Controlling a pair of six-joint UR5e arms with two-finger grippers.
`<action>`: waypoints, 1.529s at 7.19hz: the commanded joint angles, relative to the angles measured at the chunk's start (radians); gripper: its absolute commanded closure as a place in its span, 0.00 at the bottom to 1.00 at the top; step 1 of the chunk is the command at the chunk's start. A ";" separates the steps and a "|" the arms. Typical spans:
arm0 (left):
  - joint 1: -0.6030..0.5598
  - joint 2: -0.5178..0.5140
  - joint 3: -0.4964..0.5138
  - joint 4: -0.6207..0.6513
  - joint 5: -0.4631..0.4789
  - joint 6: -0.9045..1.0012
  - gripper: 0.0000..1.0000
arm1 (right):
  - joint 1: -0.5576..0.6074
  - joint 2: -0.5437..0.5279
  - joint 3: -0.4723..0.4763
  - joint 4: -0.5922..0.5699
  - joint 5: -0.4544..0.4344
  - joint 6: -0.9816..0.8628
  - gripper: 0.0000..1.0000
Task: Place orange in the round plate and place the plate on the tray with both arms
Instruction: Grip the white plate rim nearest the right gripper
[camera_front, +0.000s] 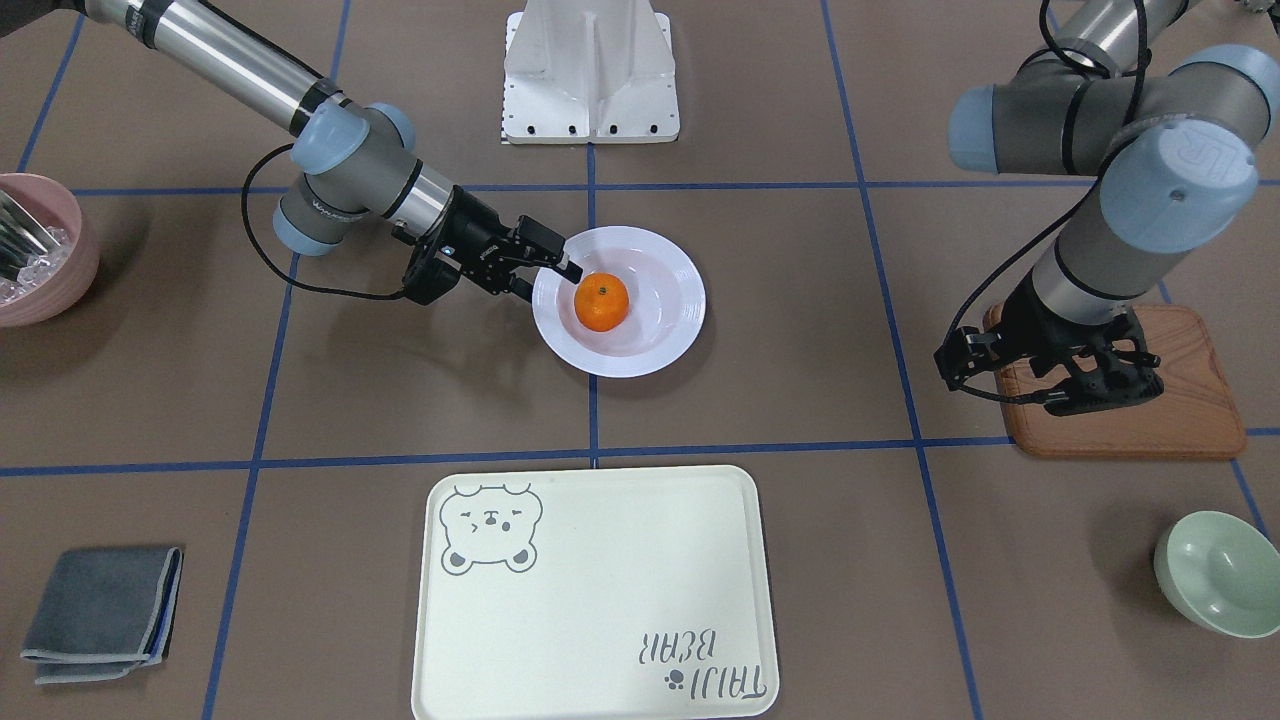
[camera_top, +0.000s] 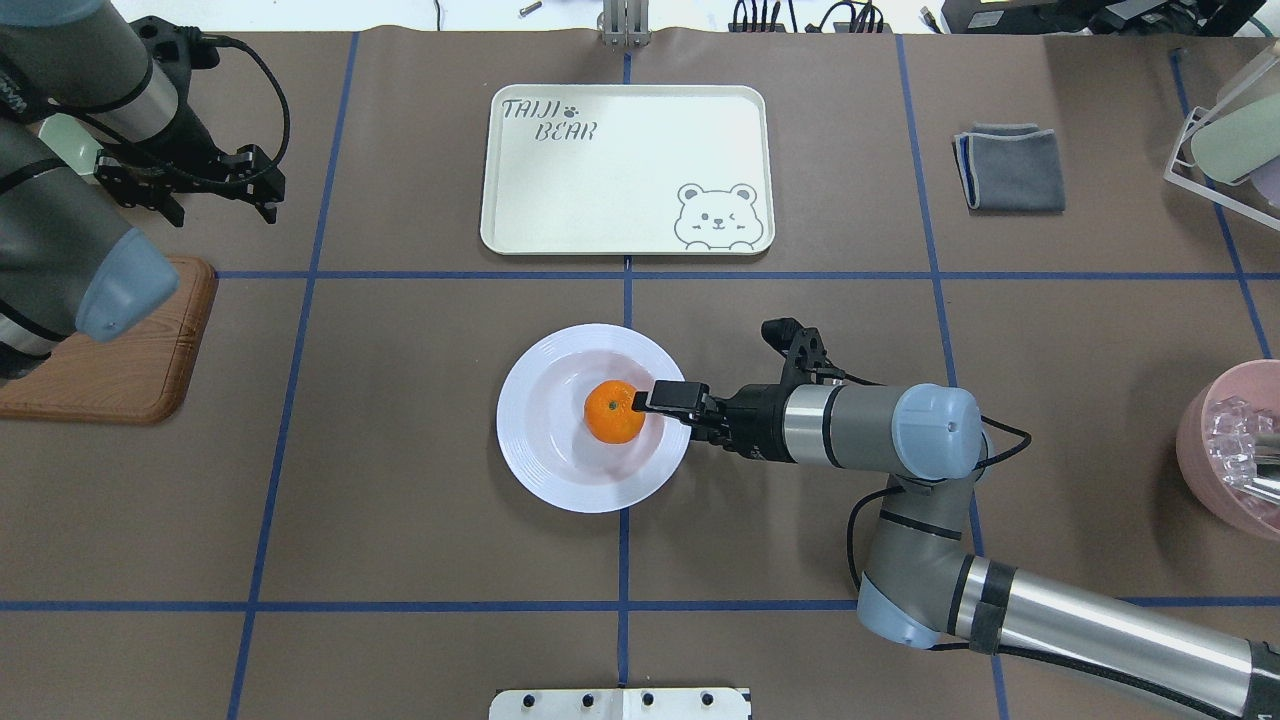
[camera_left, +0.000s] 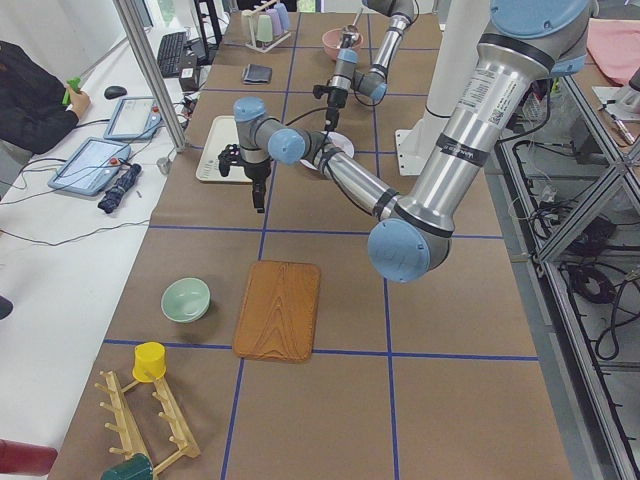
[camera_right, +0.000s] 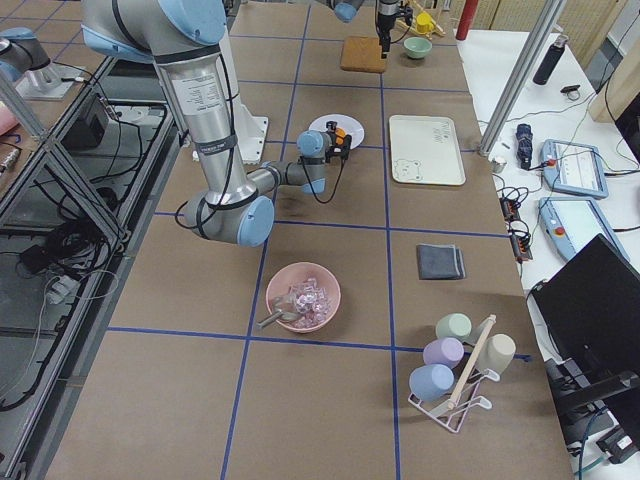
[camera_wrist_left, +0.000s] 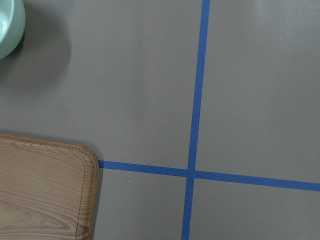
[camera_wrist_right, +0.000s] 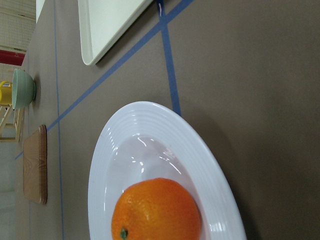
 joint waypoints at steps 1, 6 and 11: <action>0.000 0.000 0.000 -0.001 -0.001 -0.002 0.02 | -0.002 0.008 -0.005 0.000 0.000 0.000 0.00; 0.002 0.000 0.002 0.001 0.000 -0.002 0.02 | -0.005 0.035 -0.035 -0.003 -0.003 0.002 0.00; 0.002 0.000 0.002 0.001 0.002 -0.002 0.02 | -0.005 0.054 -0.044 -0.002 -0.005 0.022 0.00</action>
